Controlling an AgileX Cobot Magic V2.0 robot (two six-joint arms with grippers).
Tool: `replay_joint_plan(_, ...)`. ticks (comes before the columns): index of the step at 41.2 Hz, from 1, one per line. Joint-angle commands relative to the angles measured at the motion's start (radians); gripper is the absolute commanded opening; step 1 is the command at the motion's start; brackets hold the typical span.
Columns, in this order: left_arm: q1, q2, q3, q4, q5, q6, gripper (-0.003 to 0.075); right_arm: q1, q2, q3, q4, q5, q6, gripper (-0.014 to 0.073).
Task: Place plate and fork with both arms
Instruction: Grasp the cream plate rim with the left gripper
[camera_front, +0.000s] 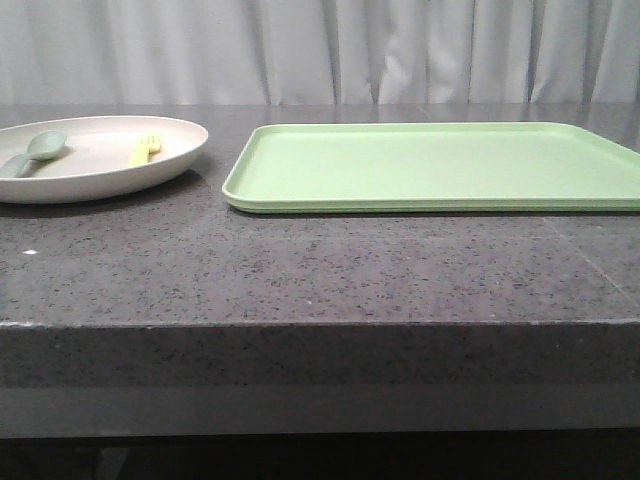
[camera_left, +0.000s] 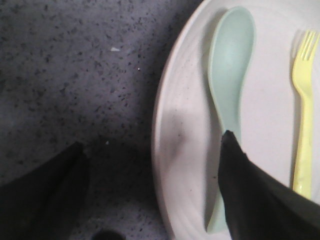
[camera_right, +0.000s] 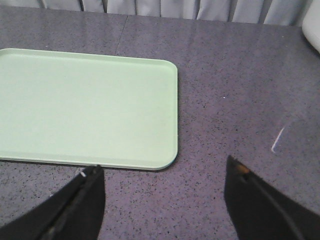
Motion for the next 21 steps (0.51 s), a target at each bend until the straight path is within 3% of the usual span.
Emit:
replay_joint_plan(1,-0.006,-0.031,-0.032,-0.095,-0.015,0.041,0.0474,0.000,0.009,-0.032,-0.011,-0.069,-0.007,0.0529)
replay_joint_plan(21,-0.008,0.008,-0.032,-0.121,-0.004,0.050,0.0249,0.000,0.009,-0.032,-0.011,-0.068,-0.007,0.0529)
